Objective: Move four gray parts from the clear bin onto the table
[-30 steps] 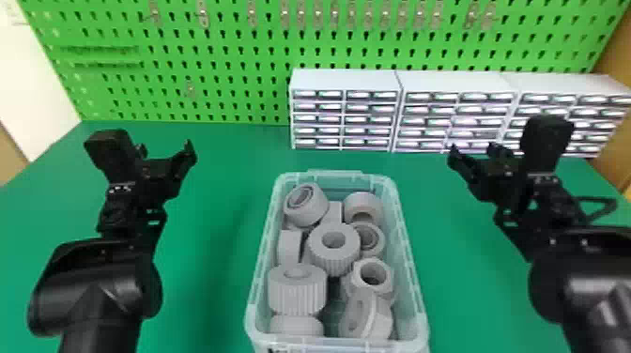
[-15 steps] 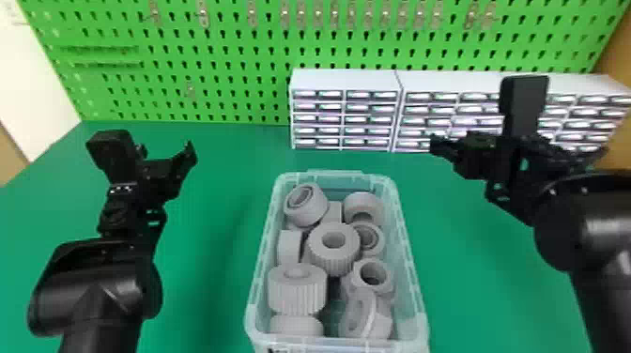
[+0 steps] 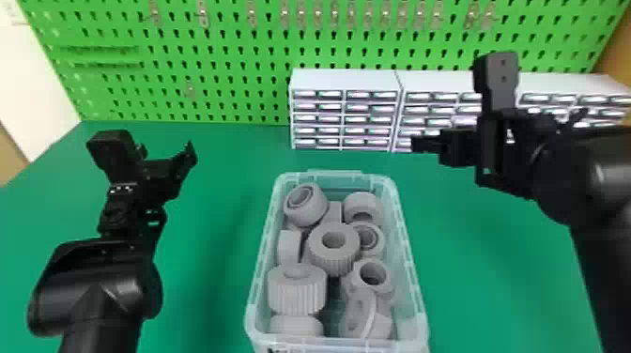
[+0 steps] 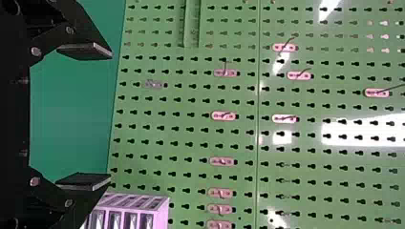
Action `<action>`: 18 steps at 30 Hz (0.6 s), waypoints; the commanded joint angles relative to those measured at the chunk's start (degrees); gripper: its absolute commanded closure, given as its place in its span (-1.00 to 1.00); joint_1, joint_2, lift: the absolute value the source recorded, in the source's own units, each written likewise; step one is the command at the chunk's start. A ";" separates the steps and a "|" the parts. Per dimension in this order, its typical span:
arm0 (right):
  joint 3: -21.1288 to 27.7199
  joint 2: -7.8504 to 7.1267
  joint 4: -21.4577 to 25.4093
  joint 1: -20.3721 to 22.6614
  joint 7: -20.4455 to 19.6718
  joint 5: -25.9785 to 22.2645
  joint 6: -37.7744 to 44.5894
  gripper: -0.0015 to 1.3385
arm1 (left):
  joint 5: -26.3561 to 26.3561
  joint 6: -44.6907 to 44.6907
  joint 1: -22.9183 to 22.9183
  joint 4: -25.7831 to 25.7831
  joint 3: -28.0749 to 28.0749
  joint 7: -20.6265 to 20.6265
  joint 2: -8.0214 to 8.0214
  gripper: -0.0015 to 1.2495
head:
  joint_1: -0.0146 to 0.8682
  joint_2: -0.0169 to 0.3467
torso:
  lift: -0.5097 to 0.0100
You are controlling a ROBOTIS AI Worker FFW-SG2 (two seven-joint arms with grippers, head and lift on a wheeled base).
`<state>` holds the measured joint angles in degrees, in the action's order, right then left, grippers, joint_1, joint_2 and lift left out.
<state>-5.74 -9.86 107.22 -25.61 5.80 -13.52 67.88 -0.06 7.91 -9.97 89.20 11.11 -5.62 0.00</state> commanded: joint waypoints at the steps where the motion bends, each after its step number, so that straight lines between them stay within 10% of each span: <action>1: -1.29 -0.07 -0.43 -2.43 0.00 -1.07 3.67 -0.21 | 0.06 0.09 -0.05 0.01 -0.30 0.00 -0.15 -0.44 | 0.60 -0.51 | 0.76; 18: -5.51 -0.16 -3.77 -9.81 0.00 -5.11 15.80 -0.21 | -0.99 0.35 0.22 0.01 -0.65 0.00 -0.15 -0.44 | 0.60 -0.51 | 0.76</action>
<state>-9.65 -10.10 105.27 -33.63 5.83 -16.85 81.65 -0.30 8.26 -9.86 89.21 10.38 -5.62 0.00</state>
